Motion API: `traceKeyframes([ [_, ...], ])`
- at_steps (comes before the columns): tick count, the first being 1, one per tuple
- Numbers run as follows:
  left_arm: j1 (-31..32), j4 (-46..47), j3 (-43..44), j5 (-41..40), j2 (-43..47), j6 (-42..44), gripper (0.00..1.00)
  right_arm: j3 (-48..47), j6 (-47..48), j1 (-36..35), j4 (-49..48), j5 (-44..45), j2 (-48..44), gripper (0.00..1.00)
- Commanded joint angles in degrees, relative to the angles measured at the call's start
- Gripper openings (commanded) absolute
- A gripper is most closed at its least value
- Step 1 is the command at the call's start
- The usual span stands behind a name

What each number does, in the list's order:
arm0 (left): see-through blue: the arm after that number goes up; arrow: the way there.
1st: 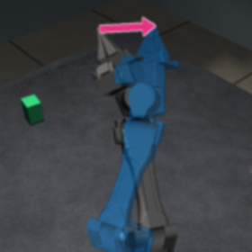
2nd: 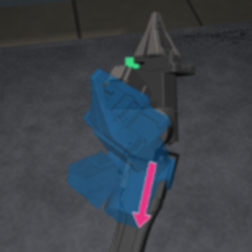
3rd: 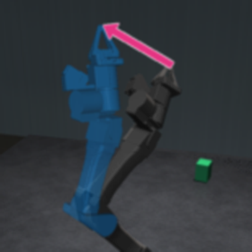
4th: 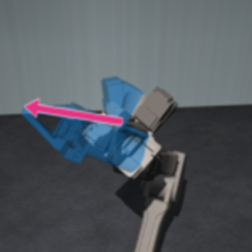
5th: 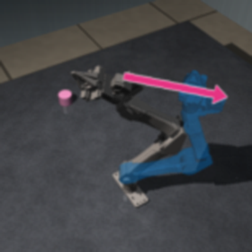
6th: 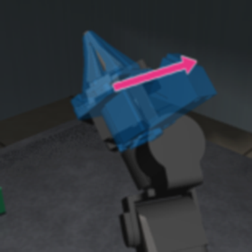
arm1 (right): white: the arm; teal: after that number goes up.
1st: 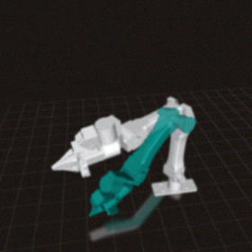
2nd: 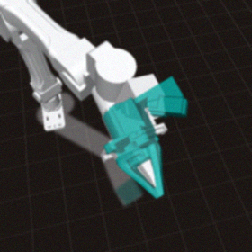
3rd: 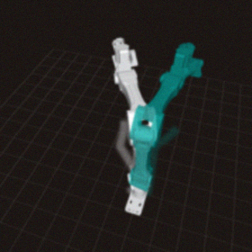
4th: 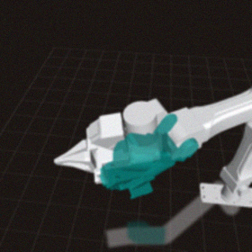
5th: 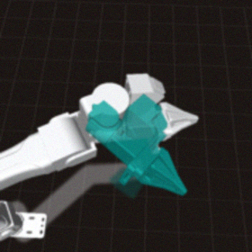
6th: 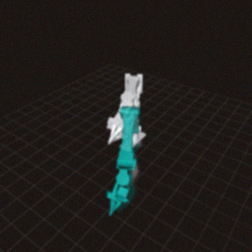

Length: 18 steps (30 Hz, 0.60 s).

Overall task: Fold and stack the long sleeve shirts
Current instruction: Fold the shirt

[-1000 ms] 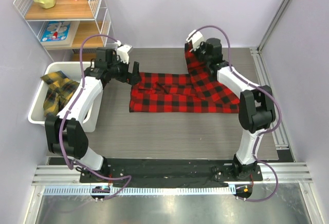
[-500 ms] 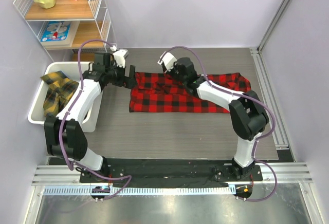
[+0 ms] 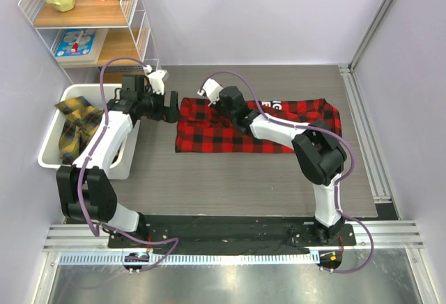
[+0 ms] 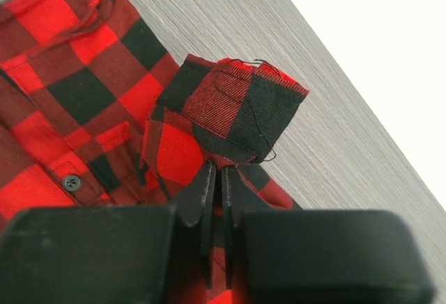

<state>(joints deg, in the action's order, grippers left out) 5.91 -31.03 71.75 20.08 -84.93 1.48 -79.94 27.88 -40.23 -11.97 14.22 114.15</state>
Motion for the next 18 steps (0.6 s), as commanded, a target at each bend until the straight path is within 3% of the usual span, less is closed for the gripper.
traceKeyframes([
  [1,-0.4,0.1,-0.1,0.2,0.9,-0.2,0.96,-2.0,-2.7,-0.9,-0.8,-0.9,-0.9,0.21],
  [3,-0.5,0.0,0.1,0.3,0.6,-0.1,0.96,-1.9,-3.4,-0.8,1.6,-4.5,-1.4,0.36],
  [5,-1.0,0.3,0.1,2.1,0.4,-0.2,0.96,-2.1,-4.9,-0.8,5.7,-12.3,-3.3,0.43],
  [6,-1.3,0.6,0.1,2.9,0.2,-0.2,0.96,-2.1,-4.9,-0.7,7.3,-17.4,-4.1,0.53],
  [8,-1.8,1.7,0.0,6.0,-0.2,-0.8,0.96,-1.9,-4.6,0.1,10.2,-28.1,-7.6,0.63],
  [10,-2.0,2.0,0.6,7.9,-1.4,-0.9,0.96,-2.8,-7.4,1.7,13.9,-33.2,-9.6,0.71],
  [14,-1.9,3.7,1.9,13.1,-4.7,-1.1,0.93,-10.7,-14.0,9.9,22.5,-46.4,-10.4,0.75],
  [18,-0.8,5.7,5.1,14.9,-9.6,-2.7,0.88,-15.4,-16.5,18.7,30.0,-48.4,-7.5,0.72],
])
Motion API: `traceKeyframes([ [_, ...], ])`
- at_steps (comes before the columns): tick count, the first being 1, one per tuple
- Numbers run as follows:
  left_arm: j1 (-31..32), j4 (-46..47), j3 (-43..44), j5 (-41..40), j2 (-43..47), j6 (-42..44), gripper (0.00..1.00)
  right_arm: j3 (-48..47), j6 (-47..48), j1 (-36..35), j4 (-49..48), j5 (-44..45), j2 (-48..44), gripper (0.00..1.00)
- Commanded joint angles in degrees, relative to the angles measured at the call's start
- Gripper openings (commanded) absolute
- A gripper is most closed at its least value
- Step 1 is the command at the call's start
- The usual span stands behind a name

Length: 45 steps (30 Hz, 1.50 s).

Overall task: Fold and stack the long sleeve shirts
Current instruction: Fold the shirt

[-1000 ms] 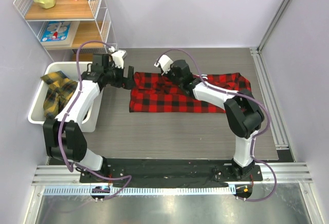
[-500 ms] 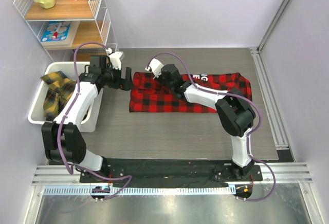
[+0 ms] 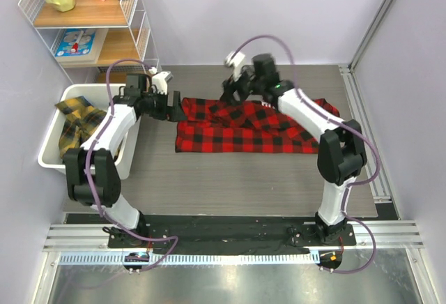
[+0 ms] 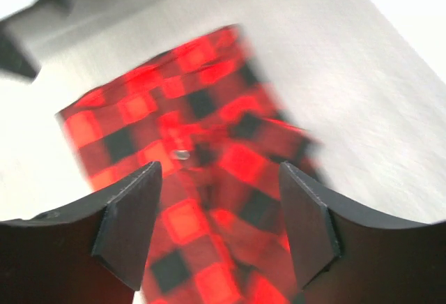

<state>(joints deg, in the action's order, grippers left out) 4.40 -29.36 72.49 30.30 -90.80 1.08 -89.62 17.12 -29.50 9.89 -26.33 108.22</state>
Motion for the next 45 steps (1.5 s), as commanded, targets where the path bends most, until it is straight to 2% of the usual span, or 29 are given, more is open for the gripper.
traceKeyframes([
  [1,1.1,4.5,5.1,4.7,-4.8,-2.7,0.88,-6.8,-7.4,8.9,10.0,-7.7,1.1,0.67],
  [5,1.4,5.5,8.0,5.3,-8.4,-4.5,0.86,-16.7,-16.7,12.1,13.9,-9.6,11.6,0.62],
  [10,1.5,4.1,7.2,4.3,-7.3,-2.0,0.86,-24.8,-28.5,12.4,13.3,-12.7,23.2,0.62],
  [15,1.3,1.4,4.8,2.7,-3.9,1.0,0.87,-29.9,-33.3,12.4,10.5,-12.2,30.8,0.61],
  [25,0.3,0.6,1.2,0.6,-1.0,2.0,0.87,-28.9,-33.3,11.6,9.0,-12.9,33.3,0.59],
  [32,0.2,0.5,1.7,0.5,-1.5,2.0,0.87,-28.5,-33.6,11.2,7.8,-13.7,33.2,0.5],
  [38,0.0,0.2,2.7,0.4,-2.7,2.1,0.87,-27.6,-33.7,10.4,7.0,-14.4,33.6,0.47],
  [41,-0.4,0.2,3.8,0.7,-3.1,1.0,0.87,-28.0,-34.4,10.3,6.9,-14.6,34.2,0.42],
  [45,-0.7,0.0,5.0,1.1,-3.9,0.4,0.86,-28.6,-35.0,10.2,6.6,-16.1,33.5,0.23],
])
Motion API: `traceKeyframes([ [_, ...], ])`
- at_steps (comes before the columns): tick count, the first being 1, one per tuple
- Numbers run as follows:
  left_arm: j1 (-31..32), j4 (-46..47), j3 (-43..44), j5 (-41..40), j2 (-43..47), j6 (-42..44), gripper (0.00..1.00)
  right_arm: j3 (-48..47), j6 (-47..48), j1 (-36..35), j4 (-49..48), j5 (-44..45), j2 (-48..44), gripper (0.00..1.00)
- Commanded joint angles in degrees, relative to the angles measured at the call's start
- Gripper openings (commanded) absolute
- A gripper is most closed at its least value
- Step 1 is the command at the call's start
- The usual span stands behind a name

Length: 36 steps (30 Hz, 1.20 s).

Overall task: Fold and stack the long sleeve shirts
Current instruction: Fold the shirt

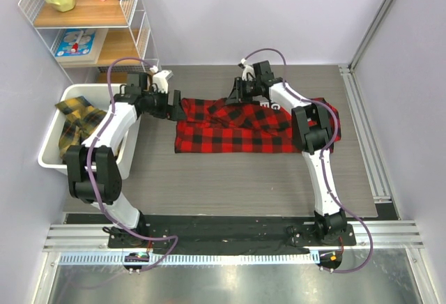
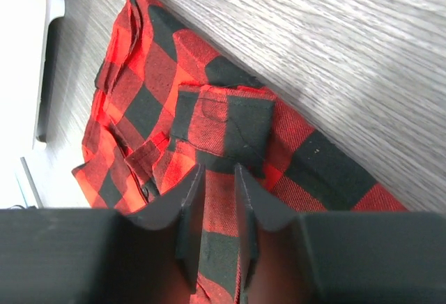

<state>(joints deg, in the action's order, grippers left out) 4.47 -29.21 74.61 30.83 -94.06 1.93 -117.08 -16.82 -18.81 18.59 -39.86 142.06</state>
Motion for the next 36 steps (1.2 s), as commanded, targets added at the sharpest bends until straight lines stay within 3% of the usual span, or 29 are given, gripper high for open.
traceKeyframes([
  [1,-0.9,-0.2,3.0,0.5,-0.5,-0.5,0.86,-0.8,-1.0,-0.5,-2.4,-3.0,-0.8,0.19],
  [5,-1.0,-0.2,2.7,1.0,-0.6,-1.0,0.86,1.9,-0.8,-1.8,-5.7,-7.1,-3.6,0.01],
  [10,-1.0,0.2,2.2,1.5,-0.5,-1.6,0.85,6.7,3.0,-5.9,-4.7,-8.0,-7.8,0.01],
  [17,-1.0,0.9,0.5,1.6,1.1,-1.7,0.85,10.4,9.5,-4.7,-1.9,1.7,-13.8,0.37],
  [19,-1.0,0.9,0.3,1.7,1.2,-1.7,0.85,9.0,10.6,-4.1,-0.6,3.6,-13.7,0.53],
  [21,-1.0,1.1,0.2,1.6,1.2,-1.6,0.85,8.1,11.4,-3.3,1.2,5.3,-13.4,0.6],
  [29,-1.0,1.3,-0.3,1.3,1.9,-1.6,0.85,6.0,16.1,-1.8,7.2,13.1,-11.0,0.61],
  [36,-1.0,1.1,-0.2,0.9,1.7,-1.5,0.85,5.5,15.4,-1.8,8.7,10.2,-8.5,0.6],
])
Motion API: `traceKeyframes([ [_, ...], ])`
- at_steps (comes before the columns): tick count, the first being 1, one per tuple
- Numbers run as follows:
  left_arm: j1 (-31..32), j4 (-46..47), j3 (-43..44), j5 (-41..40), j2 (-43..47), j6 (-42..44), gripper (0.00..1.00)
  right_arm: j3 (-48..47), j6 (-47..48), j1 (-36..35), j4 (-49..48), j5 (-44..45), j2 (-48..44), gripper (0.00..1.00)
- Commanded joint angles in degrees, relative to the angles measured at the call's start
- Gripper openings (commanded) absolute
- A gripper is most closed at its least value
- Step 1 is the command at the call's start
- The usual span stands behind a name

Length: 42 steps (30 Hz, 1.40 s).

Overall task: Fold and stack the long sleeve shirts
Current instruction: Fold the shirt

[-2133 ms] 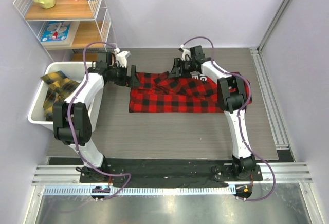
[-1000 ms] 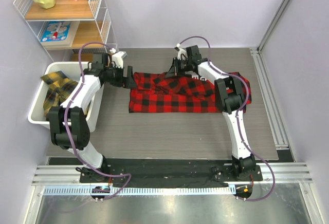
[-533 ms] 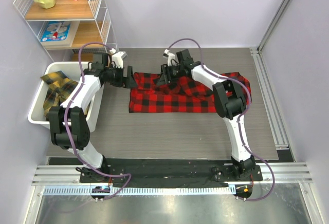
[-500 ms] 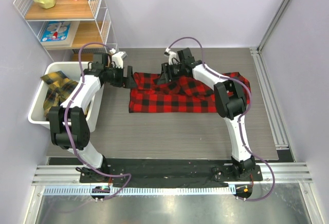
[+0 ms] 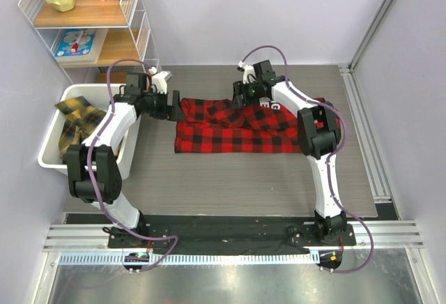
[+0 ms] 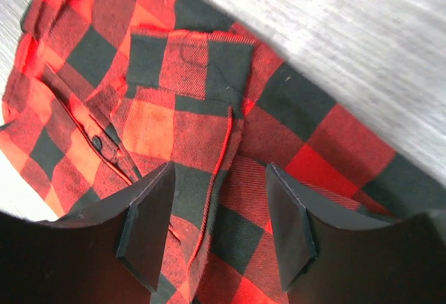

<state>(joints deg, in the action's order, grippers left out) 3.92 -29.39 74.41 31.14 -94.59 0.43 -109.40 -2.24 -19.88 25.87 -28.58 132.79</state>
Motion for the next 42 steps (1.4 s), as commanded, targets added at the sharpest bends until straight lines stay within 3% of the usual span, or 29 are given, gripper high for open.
traceKeyframes([
  [1,-0.5,1.3,0.0,0.4,2.2,0.1,0.85,-2.4,0.7,-0.7,1.5,-1.5,1.0,0.59],
  [8,-0.5,1.2,0.6,0.4,2.1,0.0,0.85,-3.7,-1.5,-0.6,3.0,-7.3,3.7,0.49],
  [12,-0.5,1.3,0.4,0.3,2.4,0.0,0.85,-2.1,-1.8,-1.3,-0.3,-10.9,0.7,0.47],
  [20,-0.6,2.4,-0.9,0.6,2.4,-2.4,0.85,3.8,10.0,-7.0,-0.5,-8.6,-5.9,0.45],
  [26,-0.7,3.4,-3.1,1.4,2.6,-6.1,0.85,11.5,21.3,-12.8,-1.3,-2.0,-11.4,0.46],
  [33,-0.7,5.3,-6.3,1.1,1.5,-10.9,0.84,15.0,26.9,-16.9,-2.4,4.4,-12.3,0.55],
  [36,-0.7,7.0,-7.2,2.3,0.5,-14.2,0.83,15.4,27.6,-17.3,-1.7,3.5,-13.1,0.64],
  [39,-0.6,9.6,-8.6,4.7,-0.5,-19.1,0.81,15.9,28.7,-17.3,-0.4,0.6,-14.2,0.82],
  [42,0.2,13.8,-9.2,6.6,-2.4,-23.4,0.77,14.8,26.5,-17.0,0.2,-0.2,-15.7,0.84],
])
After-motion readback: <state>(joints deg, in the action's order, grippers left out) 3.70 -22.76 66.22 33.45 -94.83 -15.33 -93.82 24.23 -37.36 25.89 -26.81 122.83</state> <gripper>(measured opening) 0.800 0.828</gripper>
